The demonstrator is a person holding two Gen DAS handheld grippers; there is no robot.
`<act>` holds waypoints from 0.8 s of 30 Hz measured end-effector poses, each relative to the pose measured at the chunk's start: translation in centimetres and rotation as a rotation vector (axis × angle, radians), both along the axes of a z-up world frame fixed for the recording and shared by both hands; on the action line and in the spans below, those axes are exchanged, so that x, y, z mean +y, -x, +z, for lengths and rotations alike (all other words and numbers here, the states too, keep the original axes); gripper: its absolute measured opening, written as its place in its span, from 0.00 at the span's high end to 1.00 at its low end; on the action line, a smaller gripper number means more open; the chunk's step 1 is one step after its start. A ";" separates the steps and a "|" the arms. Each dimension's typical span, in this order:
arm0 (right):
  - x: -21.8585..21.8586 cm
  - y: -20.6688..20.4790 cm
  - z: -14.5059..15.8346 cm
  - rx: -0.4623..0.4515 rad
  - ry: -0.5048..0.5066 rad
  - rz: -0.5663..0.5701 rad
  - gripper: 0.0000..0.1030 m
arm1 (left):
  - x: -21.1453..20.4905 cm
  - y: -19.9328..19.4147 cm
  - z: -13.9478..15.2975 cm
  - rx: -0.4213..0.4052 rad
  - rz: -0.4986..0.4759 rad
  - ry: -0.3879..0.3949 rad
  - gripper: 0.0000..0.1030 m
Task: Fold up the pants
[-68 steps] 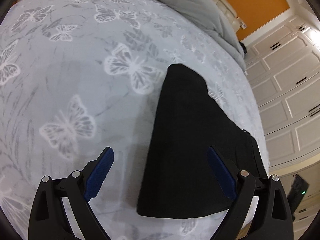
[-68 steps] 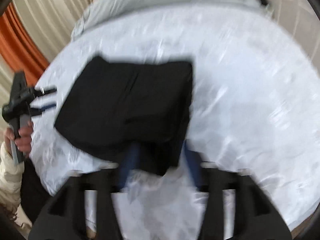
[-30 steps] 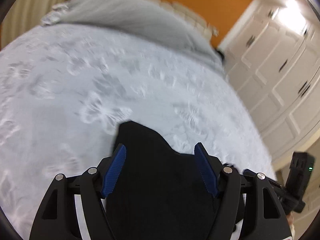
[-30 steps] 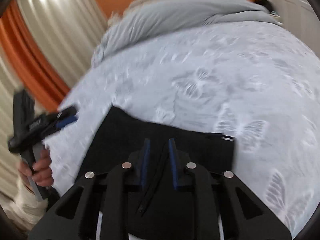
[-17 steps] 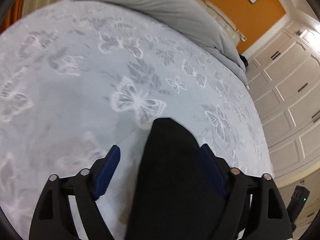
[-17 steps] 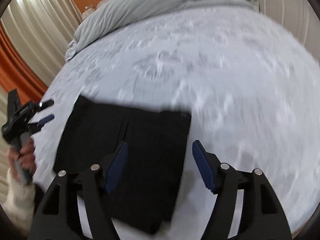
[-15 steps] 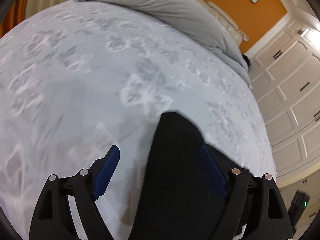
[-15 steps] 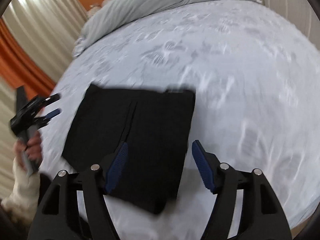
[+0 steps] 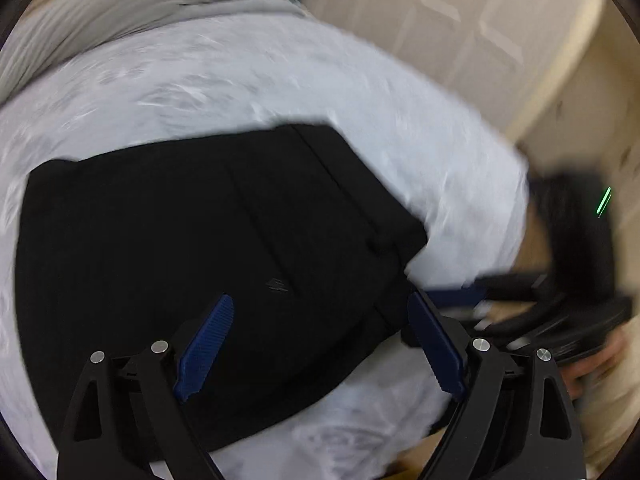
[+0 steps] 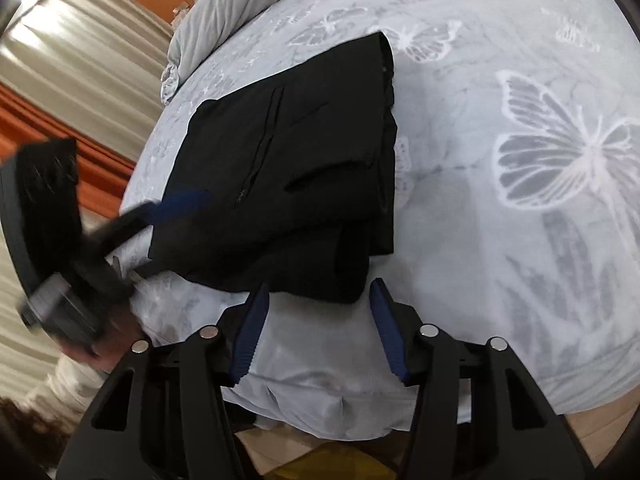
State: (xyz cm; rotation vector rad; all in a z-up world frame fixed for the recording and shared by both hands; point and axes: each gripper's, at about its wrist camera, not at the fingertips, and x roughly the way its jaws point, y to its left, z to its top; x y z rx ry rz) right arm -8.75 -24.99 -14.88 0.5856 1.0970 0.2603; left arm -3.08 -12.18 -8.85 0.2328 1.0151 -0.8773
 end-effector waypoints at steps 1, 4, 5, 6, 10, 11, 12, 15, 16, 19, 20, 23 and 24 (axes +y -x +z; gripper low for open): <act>-0.2 -0.3 -0.5 0.011 -0.013 0.000 0.61 | -0.6 -0.1 -1.1 -0.012 -0.004 -0.026 0.18; 0.1 -0.4 -0.5 -0.003 0.021 0.013 0.66 | 0.2 -0.9 -1.3 -0.045 0.035 -0.016 0.41; 0.3 -0.2 -0.4 -0.009 0.038 0.015 0.69 | 0.7 -1.6 -1.2 -0.017 0.051 0.009 0.62; 0.4 -0.2 -0.3 -0.015 0.047 0.013 0.71 | 1.5 -2.7 -1.1 0.044 0.076 0.063 0.75; 0.7 0.1 1.7 -0.085 0.089 0.000 0.95 | 4.7 -5.5 0.5 0.140 0.179 0.259 0.98; 1.1 0.1 3.1 -0.134 0.124 0.007 0.96 | 5.3 -5.3 1.8 0.093 0.177 0.293 0.98; 1.6 0.1 4.2 -0.173 0.153 0.020 0.96 | 5.7 -5.1 2.8 0.068 0.172 0.329 0.98; 2.6 -0.3 7.2 -0.258 0.245 0.054 0.95 | 7.4 -4.8 5.5 0.006 0.167 0.439 0.98; 2.6 -1.0 7.2 -0.246 0.254 0.063 0.87 | 7.9 -4.9 5.7 0.002 0.168 0.446 0.98; 0.6 -3.5 4.8 -0.120 0.268 -0.009 0.40 | 8.6 -6.2 4.6 0.044 0.203 0.434 0.98; 0.0 -4.2 3.6 -0.080 0.241 -0.005 0.41 | 8.9 -6.6 4.2 0.062 0.217 0.435 0.98; 0.0 -5.6 2.7 -0.058 0.235 0.008 0.48 | 9.4 -6.6 4.5 0.062 0.227 0.437 0.98; 0.4 -6.0 3.1 -0.084 0.246 0.022 0.50 | 9.3 -6.6 4.5 0.058 0.226 0.441 0.98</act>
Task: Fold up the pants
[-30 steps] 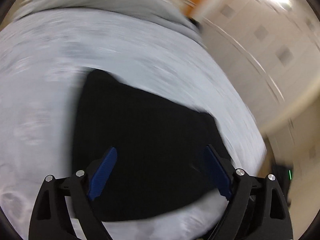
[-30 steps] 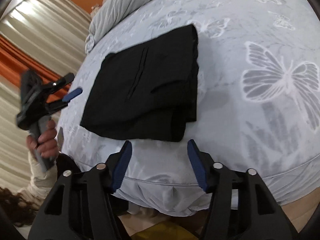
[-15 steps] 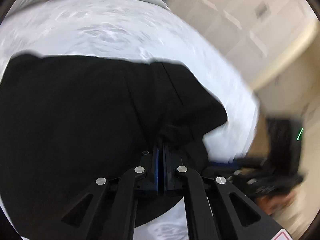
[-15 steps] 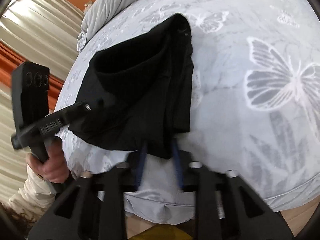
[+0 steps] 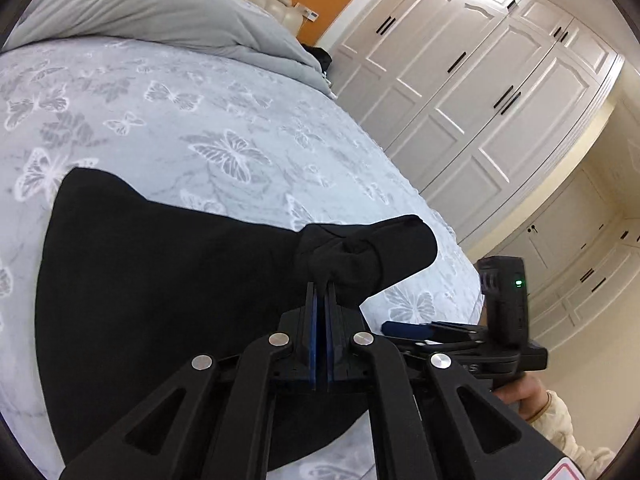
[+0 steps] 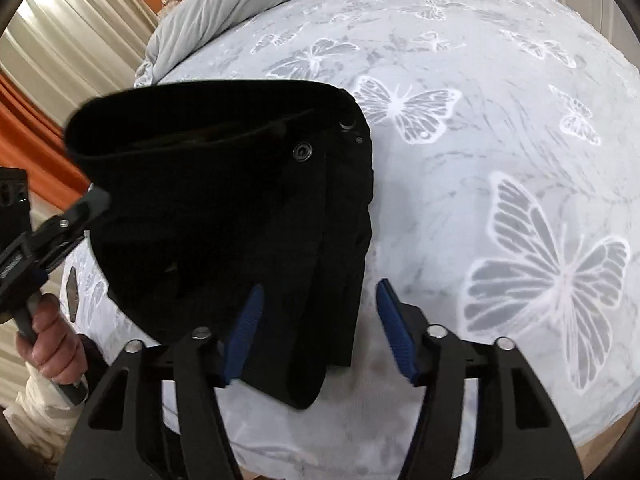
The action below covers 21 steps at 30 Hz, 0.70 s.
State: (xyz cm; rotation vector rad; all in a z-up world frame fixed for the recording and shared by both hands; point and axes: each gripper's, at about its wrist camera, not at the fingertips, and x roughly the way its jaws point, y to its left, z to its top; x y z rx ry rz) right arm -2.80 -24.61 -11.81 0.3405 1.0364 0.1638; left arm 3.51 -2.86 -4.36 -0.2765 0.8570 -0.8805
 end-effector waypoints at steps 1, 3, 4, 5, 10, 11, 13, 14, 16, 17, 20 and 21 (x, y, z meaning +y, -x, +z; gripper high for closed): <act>0.3 -0.4 0.3 -0.020 0.010 0.013 0.52 | 0.1 -0.1 0.1 -0.002 0.005 0.006 0.98; 0.9 -1.5 0.9 -0.038 0.042 0.042 0.52 | 0.3 0.7 0.2 0.001 0.004 0.014 0.98; 1.0 -2.5 0.6 -0.029 0.060 0.048 0.52 | 0.2 1.0 0.0 0.000 0.006 0.012 0.98; 1.1 -3.9 -0.3 -0.002 0.093 0.043 0.52 | 0.3 1.2 0.0 0.000 0.005 0.010 0.98; 1.6 -6.8 -1.4 0.006 0.092 0.069 0.96 | -0.1 1.1 -0.2 0.005 -0.013 0.006 0.98; 1.7 -6.8 0.4 -0.052 0.088 0.078 0.99 | -0.2 1.2 -0.1 0.000 -0.021 0.008 0.98; 2.3 -6.6 3.9 -0.166 0.084 0.074 0.99 | -0.4 1.8 0.1 -0.017 -0.050 0.014 0.98; 2.5 -6.5 5.0 -0.206 0.098 0.082 0.99 | -0.6 2.2 0.2 -0.023 -0.074 0.017 0.98; 2.4 -7.6 4.1 -0.212 0.198 0.092 0.97 | -1.3 3.1 -0.2 -0.027 -0.132 0.010 0.98; 1.6 -8.5 2.3 -0.143 0.221 0.085 0.96 | -2.0 3.5 -0.8 -0.025 -0.153 -0.024 0.98; -0.7 -9.8 -2.3 0.073 0.288 -0.036 0.95 | -4.6 4.1 -5.0 0.074 -0.215 -0.150 0.98; -2.0 -9.2 -1.8 0.077 0.230 -0.078 0.94 | -5.4 4.4 -6.6 0.131 -0.242 -0.182 0.98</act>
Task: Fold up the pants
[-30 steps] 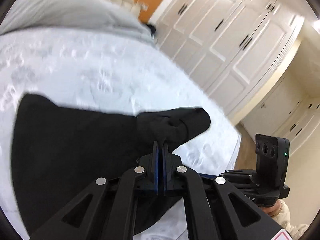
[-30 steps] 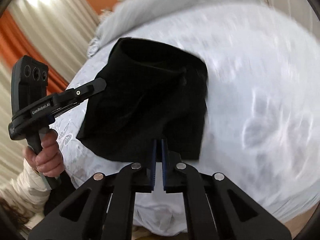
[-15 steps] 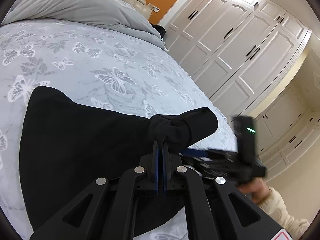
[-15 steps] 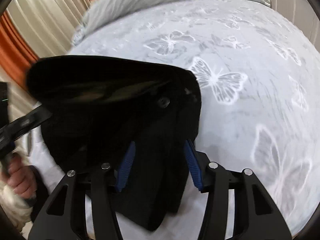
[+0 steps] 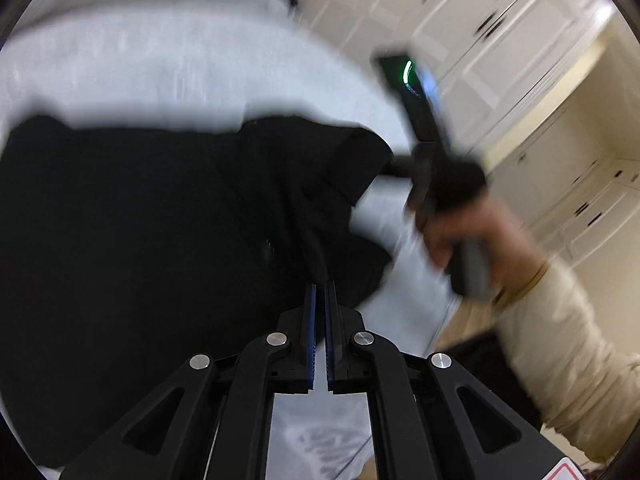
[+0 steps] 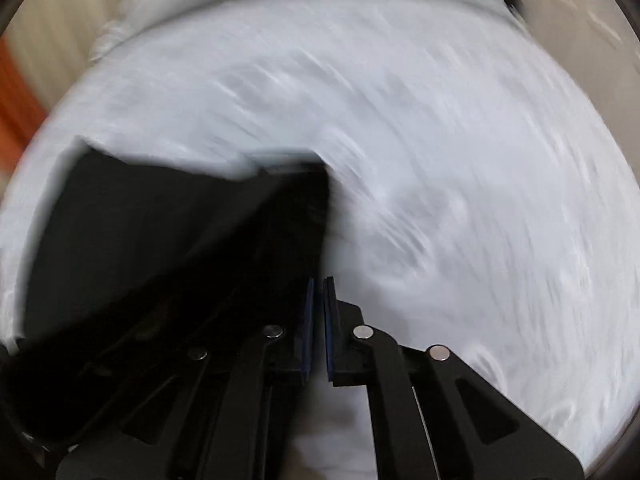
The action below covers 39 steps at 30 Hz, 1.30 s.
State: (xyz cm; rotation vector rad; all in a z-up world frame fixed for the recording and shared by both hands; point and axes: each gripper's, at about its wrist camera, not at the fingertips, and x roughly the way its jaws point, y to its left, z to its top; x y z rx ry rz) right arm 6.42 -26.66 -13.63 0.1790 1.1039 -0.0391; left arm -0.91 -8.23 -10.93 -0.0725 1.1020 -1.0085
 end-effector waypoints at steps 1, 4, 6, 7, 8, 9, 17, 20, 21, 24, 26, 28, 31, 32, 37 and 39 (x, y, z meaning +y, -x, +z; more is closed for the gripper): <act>-0.9 0.6 0.8 -0.023 -0.036 -0.026 0.93 | -0.3 0.4 -0.3 0.013 -0.018 -0.011 0.98; -3.2 3.5 3.8 -0.116 -0.133 -0.075 0.82 | 0.4 2.0 2.7 -0.091 -0.039 0.053 0.89; -3.7 5.4 4.9 -0.162 -0.245 -0.080 0.54 | 2.4 2.2 6.2 -0.174 0.020 0.159 0.46; -3.0 6.2 5.2 -0.185 -0.285 -0.064 0.45 | 3.8 2.0 7.5 -0.230 0.085 0.203 0.25; -1.6 6.3 5.6 -0.195 -0.284 -0.027 0.47 | 5.1 1.7 8.5 -0.283 0.151 0.227 0.23; -0.3 6.4 5.9 -0.206 -0.265 0.016 0.53 | 6.4 1.0 9.2 -0.328 0.226 0.223 0.23; 5.4 6.4 0.8 -0.014 -0.055 0.164 0.94 | 10.1 -5.5 4.3 -0.261 0.644 -0.182 0.23; 4.7 7.5 2.9 -0.070 -0.094 0.140 0.89 | 11.7 -7.2 1.2 -0.110 0.702 -0.323 0.25; 4.3 8.0 3.6 -0.098 -0.099 0.111 0.87 | 12.7 -7.2 0.7 -0.063 0.722 -0.296 0.25; 2.6 8.1 4.1 -0.123 -0.161 0.034 0.38 | 15.6 -6.8 1.5 0.013 0.785 -0.162 0.23; 1.5 7.3 3.2 -0.106 -0.193 -0.013 0.17 | 16.8 -5.9 1.6 0.024 0.782 -0.152 0.14; 1.4 6.4 1.8 -0.033 -0.244 0.015 0.17 | 17.1 -5.6 0.5 0.096 0.762 -0.142 0.14; 3.0 5.0 -0.7 0.014 -0.233 0.048 0.17 | 16.4 -6.3 -2.0 0.180 0.718 -0.126 0.15; 3.9 4.8 -0.7 -0.018 -0.188 0.063 0.32 | 15.9 -5.8 -1.6 0.127 0.704 -0.139 0.17; 5.3 5.5 4.1 -0.167 -0.278 0.117 0.74 | 16.2 -5.4 -0.2 0.111 0.650 -0.035 0.93; 6.3 6.6 5.5 -0.202 -0.279 0.170 0.75 | 18.3 -4.5 2.2 0.075 0.674 0.026 0.93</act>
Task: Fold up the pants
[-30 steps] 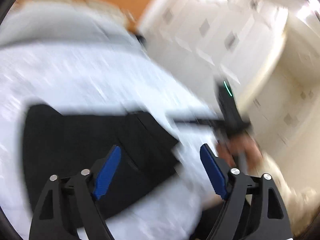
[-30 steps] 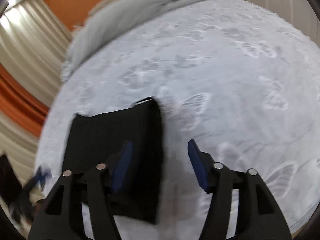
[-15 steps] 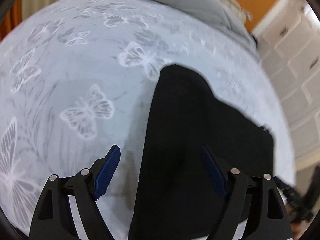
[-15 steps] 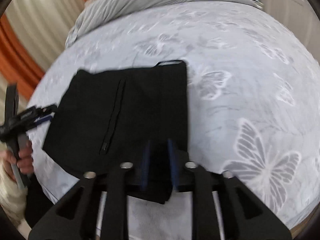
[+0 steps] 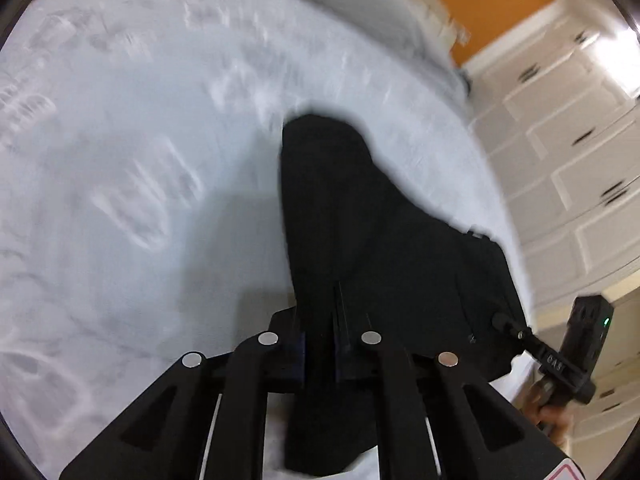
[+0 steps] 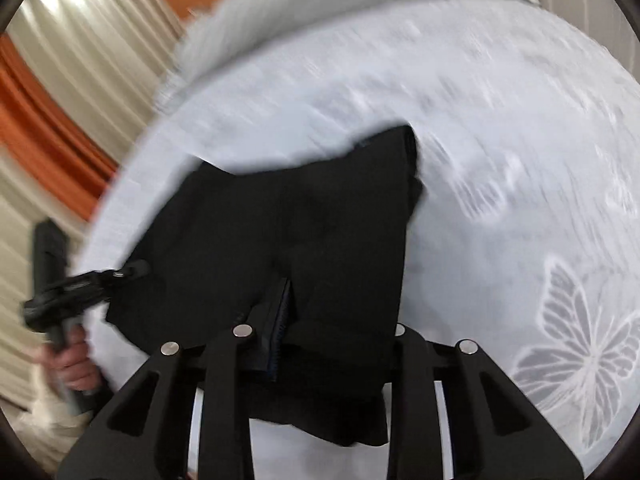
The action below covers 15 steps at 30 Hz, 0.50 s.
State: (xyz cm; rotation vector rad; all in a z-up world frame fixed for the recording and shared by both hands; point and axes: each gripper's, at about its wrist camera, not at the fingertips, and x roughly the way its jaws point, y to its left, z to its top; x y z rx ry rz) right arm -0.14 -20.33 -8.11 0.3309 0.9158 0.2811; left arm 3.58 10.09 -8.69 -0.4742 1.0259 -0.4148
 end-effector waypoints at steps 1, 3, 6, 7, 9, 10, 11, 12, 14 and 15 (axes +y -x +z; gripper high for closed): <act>0.3 0.1 -0.3 0.021 0.008 0.018 0.71 | 1.0 0.5 0.7 -0.014 0.009 -0.018 0.92; 0.9 -0.5 -3.6 0.161 0.092 0.032 0.52 | 1.7 0.8 -0.2 0.027 0.015 -0.087 0.82; 0.1 -0.8 -4.8 0.207 0.125 -0.046 0.44 | 1.6 0.6 -3.4 0.143 0.012 -0.194 0.66; 0.0 -0.6 -3.5 0.167 0.123 -0.063 0.44 | 1.7 1.3 -2.4 0.096 0.025 -0.194 0.64; 0.2 0.8 0.6 -0.022 0.174 -0.118 0.47 | 2.1 2.5 0.6 -0.031 0.047 -0.181 0.39; 0.6 1.1 2.2 -0.088 0.169 -0.116 0.52 | 2.5 3.2 2.8 -0.130 0.097 -0.152 0.26; 0.8 1.2 3.1 -0.121 0.146 -0.104 0.62 | 2.5 3.4 3.7 -0.172 0.115 -0.134 0.23; 1.3 0.7 3.8 -0.152 0.111 -0.086 0.68 | 2.2 3.1 4.8 -0.206 0.115 -0.122 0.22; 2.8 -1.3 4.1 -0.160 0.070 -0.030 0.83 | 0.6 1.7 6.2 -0.219 0.077 -0.116 0.22; 3.5 -2.6 3.6 -0.143 0.060 -0.012 0.85 | -0.4 0.6 6.2 -0.211 0.069 -0.118 0.22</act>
